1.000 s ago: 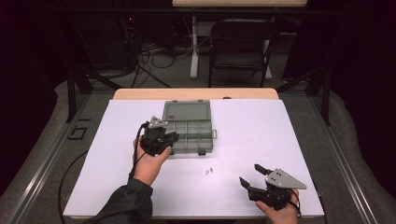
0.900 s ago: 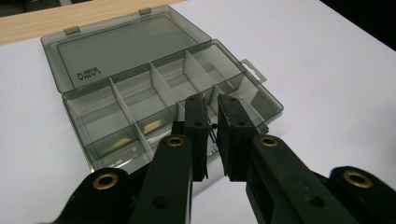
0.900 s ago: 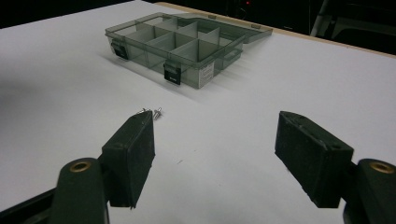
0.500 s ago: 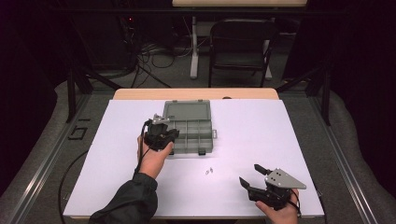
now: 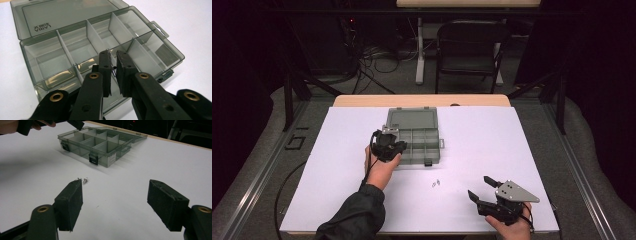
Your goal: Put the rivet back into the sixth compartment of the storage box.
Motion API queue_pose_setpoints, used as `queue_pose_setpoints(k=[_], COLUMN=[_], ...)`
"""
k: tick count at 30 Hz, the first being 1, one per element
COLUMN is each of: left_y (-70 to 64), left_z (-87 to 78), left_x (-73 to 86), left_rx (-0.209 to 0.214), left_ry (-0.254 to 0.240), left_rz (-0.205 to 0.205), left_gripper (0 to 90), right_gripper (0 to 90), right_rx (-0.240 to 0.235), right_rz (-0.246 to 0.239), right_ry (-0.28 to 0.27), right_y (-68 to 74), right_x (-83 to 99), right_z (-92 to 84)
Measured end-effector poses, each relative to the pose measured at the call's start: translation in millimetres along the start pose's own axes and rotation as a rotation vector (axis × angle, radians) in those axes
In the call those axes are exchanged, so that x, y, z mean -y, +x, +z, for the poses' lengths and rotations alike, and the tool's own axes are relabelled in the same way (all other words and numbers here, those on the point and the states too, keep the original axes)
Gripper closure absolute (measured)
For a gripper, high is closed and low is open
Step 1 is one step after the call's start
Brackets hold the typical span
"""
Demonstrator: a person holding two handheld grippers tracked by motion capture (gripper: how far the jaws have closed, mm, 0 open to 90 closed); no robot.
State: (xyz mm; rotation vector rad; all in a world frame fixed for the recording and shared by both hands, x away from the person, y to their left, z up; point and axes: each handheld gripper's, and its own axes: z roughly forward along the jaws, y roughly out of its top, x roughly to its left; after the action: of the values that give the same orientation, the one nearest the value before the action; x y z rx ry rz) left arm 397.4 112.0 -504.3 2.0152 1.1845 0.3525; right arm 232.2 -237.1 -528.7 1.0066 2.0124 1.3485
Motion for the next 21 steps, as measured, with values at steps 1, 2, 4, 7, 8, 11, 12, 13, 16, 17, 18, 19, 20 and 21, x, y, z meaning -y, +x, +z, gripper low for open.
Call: queue_pose_setpoints(k=[1, 2, 4, 7, 8, 11, 12, 13, 16, 17, 18, 19, 20, 21], left_y=[0.0, -0.5, -1.4, -1.2, -1.6, -0.9, -1.0, -1.3, -1.8, -2.0, -2.1, -2.0, -1.9, -1.7], left_z=[1.0, 2.8, 6.2, 8.5, 9.9, 12.7, 13.7, 14.3, 16.5, 16.8, 17.1, 17.4, 17.5, 17.6], left_x=[0.0, 0.5, 1.8, 2.9, 3.6, 4.6, 4.9, 5.1, 5.8, 5.9, 6.0, 6.1, 6.2, 6.3], left_rx=[0.005, 0.002, -0.001, 0.0, -0.002, 0.002, -0.004, -0.005, -0.002, -0.004, -0.003, -0.004, -0.005, -0.006], left_ry=[0.005, 0.008, 0.015, 0.022, 0.021, 0.032, 0.033, 0.037, 0.043, 0.046, 0.048, 0.051, 0.05, 0.05], left_rz=[0.001, 0.001, 0.004, 0.008, 0.003, 0.002, 0.006, 0.004, 0.001, 0.003, 0.004, 0.004, 0.003, 0.001], left_gripper=[82.9, 82.9, 83.0, 82.9, 83.0, 83.0, 83.0, 83.0, 82.9, 82.9, 82.9, 82.9, 82.9, 82.9], right_gripper=[28.3, 28.4, 28.3, 28.4, 28.3, 28.4, 28.3, 28.3, 28.3, 28.3, 28.4, 28.4, 28.3, 28.3], right_rx=[-0.001, -0.001, -0.001, -0.002, -0.002, -0.003, -0.003, -0.005, -0.005, -0.005, -0.004, -0.005, -0.006, -0.006], right_rz=[-0.001, -0.001, 0.0, -0.002, -0.002, -0.002, -0.002, -0.002, -0.001, -0.001, 0.0, -0.002, -0.002, -0.002], right_ry=[0.0, 0.0, 0.001, 0.002, 0.002, 0.001, 0.001, 0.0, 0.0, 0.0, 0.0, 0.0, 0.0, -0.001], right_y=[-0.1, 0.0, 0.0, 0.0, 0.0, 0.0, 0.0, 0.0, 0.0, 0.0, 0.1, 0.0, 0.1, 0.1], right_x=[0.0, 0.0, -0.1, -0.1, -0.1, -0.1, -0.1, -0.2, -0.2, -0.2, -0.2, -0.2, -0.2, -0.2], right_z=[0.0, 0.0, 0.1, 0.1, 0.1, 0.1, 0.1, 0.1, 0.0, 0.0, 0.0, 0.0, 0.0, 0.0])
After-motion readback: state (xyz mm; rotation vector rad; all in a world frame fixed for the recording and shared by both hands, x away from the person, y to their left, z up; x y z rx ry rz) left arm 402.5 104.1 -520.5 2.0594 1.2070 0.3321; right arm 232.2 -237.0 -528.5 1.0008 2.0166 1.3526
